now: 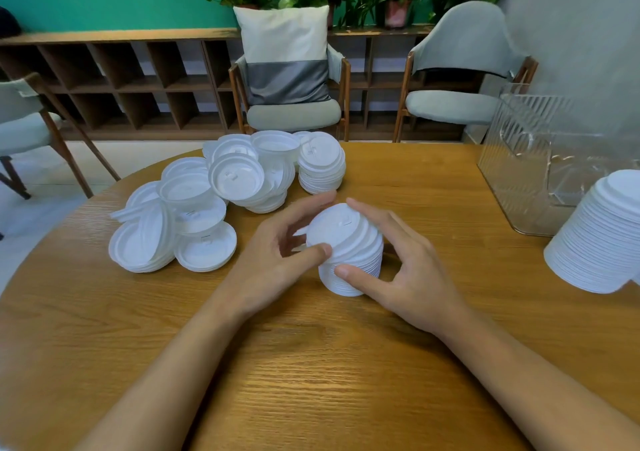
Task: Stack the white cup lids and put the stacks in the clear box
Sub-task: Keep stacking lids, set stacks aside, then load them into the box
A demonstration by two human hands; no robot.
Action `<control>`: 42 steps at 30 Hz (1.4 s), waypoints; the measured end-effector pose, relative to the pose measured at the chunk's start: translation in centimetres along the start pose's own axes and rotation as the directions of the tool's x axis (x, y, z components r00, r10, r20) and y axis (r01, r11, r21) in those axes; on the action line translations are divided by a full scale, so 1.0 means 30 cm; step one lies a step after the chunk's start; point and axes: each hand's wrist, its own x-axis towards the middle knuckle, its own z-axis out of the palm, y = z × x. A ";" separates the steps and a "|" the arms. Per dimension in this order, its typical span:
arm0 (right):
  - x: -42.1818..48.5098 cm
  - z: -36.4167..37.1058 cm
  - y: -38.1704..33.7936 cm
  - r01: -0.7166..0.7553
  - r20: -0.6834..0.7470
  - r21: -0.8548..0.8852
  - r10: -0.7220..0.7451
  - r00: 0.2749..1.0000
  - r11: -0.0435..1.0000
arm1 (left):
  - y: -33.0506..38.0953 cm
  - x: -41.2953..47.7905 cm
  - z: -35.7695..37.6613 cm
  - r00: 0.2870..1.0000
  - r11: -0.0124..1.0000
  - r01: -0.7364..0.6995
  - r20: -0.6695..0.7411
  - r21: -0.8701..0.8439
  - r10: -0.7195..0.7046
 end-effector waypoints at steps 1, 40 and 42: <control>0.000 0.001 0.000 0.002 -0.001 0.002 -0.002 1.000 1.000 | 0.001 0.001 -0.001 1.000 1.000 -0.005 -0.003 -0.012 0.005; -0.001 0.007 -0.003 -0.060 -0.039 0.006 0.060 0.997 0.998 | -0.035 0.010 0.011 0.956 0.946 -0.028 -0.267 0.323 0.119; -0.003 -0.002 0.005 -0.075 -0.069 -0.012 0.074 0.995 0.997 | -0.060 0.013 -0.017 0.950 0.909 0.025 -0.293 0.415 0.107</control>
